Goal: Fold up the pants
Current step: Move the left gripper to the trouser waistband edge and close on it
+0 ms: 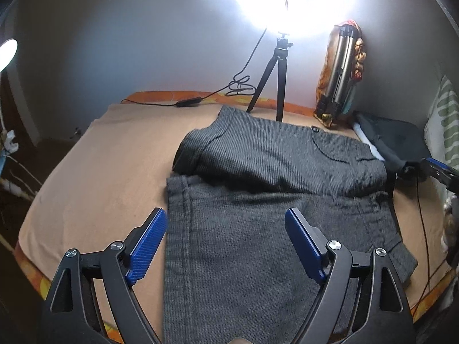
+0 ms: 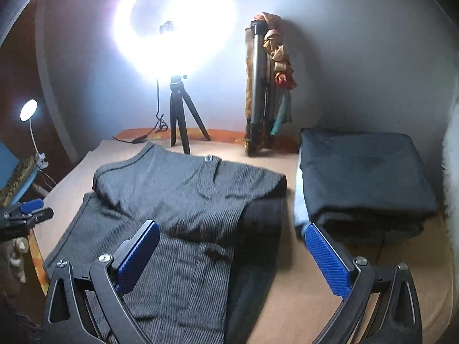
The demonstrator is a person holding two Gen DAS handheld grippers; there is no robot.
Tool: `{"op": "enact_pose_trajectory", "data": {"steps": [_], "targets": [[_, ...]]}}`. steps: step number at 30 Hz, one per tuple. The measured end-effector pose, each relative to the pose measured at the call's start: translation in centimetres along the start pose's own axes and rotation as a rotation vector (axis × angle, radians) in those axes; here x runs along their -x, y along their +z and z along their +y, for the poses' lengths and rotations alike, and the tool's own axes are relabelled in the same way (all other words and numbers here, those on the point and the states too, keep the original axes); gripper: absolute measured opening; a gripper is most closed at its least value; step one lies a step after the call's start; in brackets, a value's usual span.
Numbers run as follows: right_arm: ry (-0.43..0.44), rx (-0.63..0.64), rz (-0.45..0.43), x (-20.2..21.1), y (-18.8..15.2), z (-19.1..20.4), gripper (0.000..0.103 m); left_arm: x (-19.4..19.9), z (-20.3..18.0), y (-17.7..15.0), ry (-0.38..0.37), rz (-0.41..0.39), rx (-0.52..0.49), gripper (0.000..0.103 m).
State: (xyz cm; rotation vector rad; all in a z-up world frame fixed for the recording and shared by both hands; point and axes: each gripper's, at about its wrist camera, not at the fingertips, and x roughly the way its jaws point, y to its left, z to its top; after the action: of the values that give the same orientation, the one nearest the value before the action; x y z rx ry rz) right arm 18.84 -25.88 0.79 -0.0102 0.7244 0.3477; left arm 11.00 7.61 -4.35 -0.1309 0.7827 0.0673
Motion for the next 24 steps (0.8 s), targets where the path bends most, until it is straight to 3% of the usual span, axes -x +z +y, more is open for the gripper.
{"op": "enact_pose_trajectory", "data": {"steps": [3,8,13,17,19,24], "targets": [[0.015,0.019,0.048,-2.7,2.3,-1.7,0.101,-1.2,0.3,1.7,-0.025,0.015,0.006,0.084],[0.087,0.045,0.184,-8.7,5.1,-4.0,0.095,-4.6,0.3,5.8,0.019,0.006,-0.104,0.084],[0.113,0.09,0.269,-13.5,7.0,-4.7,0.091,-11.3,1.7,11.6,-0.062,0.11,-0.1,0.084],[0.128,0.11,0.302,-17.0,7.9,-5.1,0.088,-16.1,1.9,15.0,-0.071,0.125,-0.142,0.084],[0.135,0.103,0.326,-18.5,8.2,-5.6,0.086,-18.3,2.1,16.0,-0.112,0.144,-0.134,0.084],[0.167,0.084,0.376,-21.4,8.7,-6.3,0.083,-22.4,2.6,17.0,-0.126,0.172,-0.154,0.084]]}}
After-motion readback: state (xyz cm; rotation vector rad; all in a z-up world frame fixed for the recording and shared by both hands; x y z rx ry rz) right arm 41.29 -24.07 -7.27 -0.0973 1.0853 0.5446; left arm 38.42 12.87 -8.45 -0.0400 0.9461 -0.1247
